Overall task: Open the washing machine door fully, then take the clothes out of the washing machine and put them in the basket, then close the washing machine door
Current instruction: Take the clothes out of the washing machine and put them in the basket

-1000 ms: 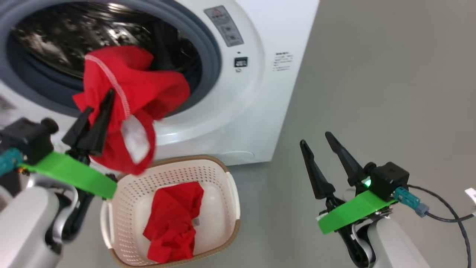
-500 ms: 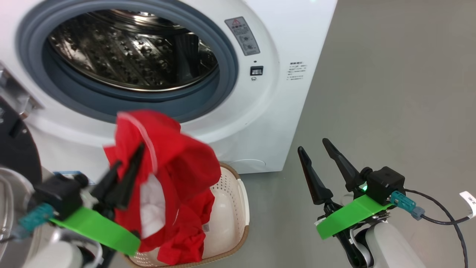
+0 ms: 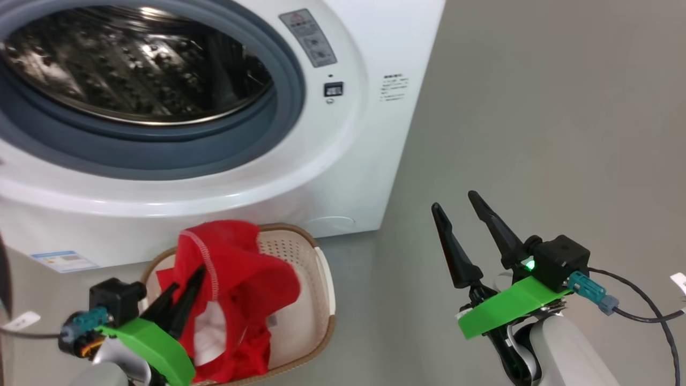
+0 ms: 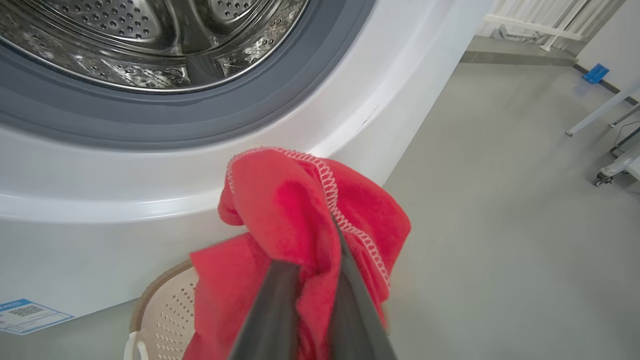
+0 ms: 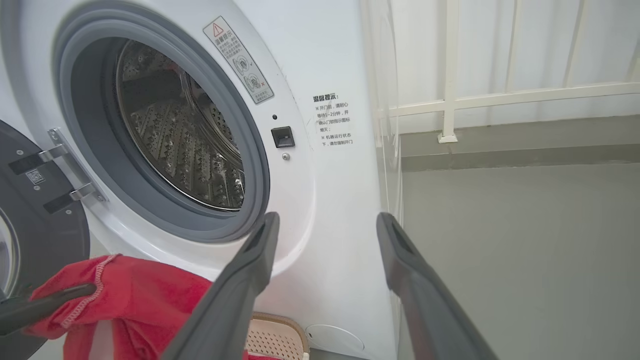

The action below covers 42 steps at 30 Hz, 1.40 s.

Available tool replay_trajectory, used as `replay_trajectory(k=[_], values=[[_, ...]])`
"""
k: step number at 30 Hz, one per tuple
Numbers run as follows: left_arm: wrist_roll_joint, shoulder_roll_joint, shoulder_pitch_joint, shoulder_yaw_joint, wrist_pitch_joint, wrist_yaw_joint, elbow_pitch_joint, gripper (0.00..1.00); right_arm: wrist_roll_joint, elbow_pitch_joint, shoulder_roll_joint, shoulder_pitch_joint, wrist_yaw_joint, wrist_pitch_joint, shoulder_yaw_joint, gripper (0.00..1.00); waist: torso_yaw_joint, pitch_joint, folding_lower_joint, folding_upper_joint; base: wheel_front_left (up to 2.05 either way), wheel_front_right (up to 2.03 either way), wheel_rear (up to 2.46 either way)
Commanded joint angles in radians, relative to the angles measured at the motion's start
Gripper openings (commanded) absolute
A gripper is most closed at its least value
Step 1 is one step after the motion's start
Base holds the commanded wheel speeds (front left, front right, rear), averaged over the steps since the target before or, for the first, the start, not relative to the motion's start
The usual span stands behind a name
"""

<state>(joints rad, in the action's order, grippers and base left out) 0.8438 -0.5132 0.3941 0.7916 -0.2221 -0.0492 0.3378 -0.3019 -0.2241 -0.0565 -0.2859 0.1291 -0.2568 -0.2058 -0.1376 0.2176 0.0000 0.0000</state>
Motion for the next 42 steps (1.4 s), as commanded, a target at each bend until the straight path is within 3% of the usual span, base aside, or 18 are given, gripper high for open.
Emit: replay_trajectory(k=[1, 8, 16, 29, 30, 32, 34, 35, 42], values=[[-0.024, -0.019, 0.067, -0.029, -0.019, -0.02, 0.052, 0.0, 0.004, 0.032, 0.006, -0.015, 0.002, -0.005, -0.017, 1.0, -0.032, 0.03, 0.0, 0.0, 0.0, 0.0, 0.0], [-0.084, 0.009, 0.146, -0.009, -0.036, -0.064, 0.273, 0.0, 0.001, 0.059, 0.006, -0.015, 0.002, -0.005, -0.017, 1.0, -0.084, 0.081, 0.0, 0.0, 0.0, 0.0, 0.0], [-0.1, 0.029, 0.201, 0.022, -0.039, -0.079, 0.434, 0.0, -0.007, 0.084, 0.006, -0.013, 0.002, -0.005, -0.023, 1.0, -0.134, 0.13, 0.0, 0.0, 0.0, 0.0, 0.0], [0.014, 0.095, 0.241, 0.172, -0.006, -0.081, 0.633, 0.0, -0.01, 0.104, 0.006, -0.017, 0.002, -0.005, -0.034, 1.0, -0.187, 0.177, 0.0, 0.0, 0.0, 0.0, 0.0], [0.027, 0.096, 0.243, 0.179, -0.007, -0.081, 0.643, 0.05, -0.011, 0.104, 0.006, -0.018, 0.002, -0.005, -0.035, 1.0, -0.189, 0.178, 0.0, 0.0, 0.0, 0.0, 0.0], [0.054, 0.099, 0.244, 0.191, -0.006, -0.081, 0.66, 0.26, -0.011, 0.103, 0.006, -0.018, 0.002, -0.005, -0.036, 1.0, -0.189, 0.178, 0.0, 0.0, 0.0, 0.0, 0.0], [0.076, 0.101, 0.247, 0.204, -0.008, -0.081, 0.674, 0.7, -0.009, 0.101, 0.006, -0.017, 0.002, -0.005, -0.035, 1.0, -0.187, 0.175, 0.0, 0.0, 0.0, 0.0, 0.0], [0.087, 0.102, 0.247, 0.208, -0.009, -0.081, 0.681, 1.0, -0.008, 0.099, 0.006, -0.017, 0.002, -0.005, -0.034, 1.0, -0.185, 0.174, 0.0, 0.0, 0.0, 0.0, 0.0], [0.15, 0.103, 0.256, 0.253, -0.017, -0.081, 0.682, 1.0, -0.009, 0.086, 0.006, -0.023, 0.002, -0.005, -0.035, 1.0, -0.152, 0.156, 0.0, 0.0, 0.0, 0.0, 0.0]])
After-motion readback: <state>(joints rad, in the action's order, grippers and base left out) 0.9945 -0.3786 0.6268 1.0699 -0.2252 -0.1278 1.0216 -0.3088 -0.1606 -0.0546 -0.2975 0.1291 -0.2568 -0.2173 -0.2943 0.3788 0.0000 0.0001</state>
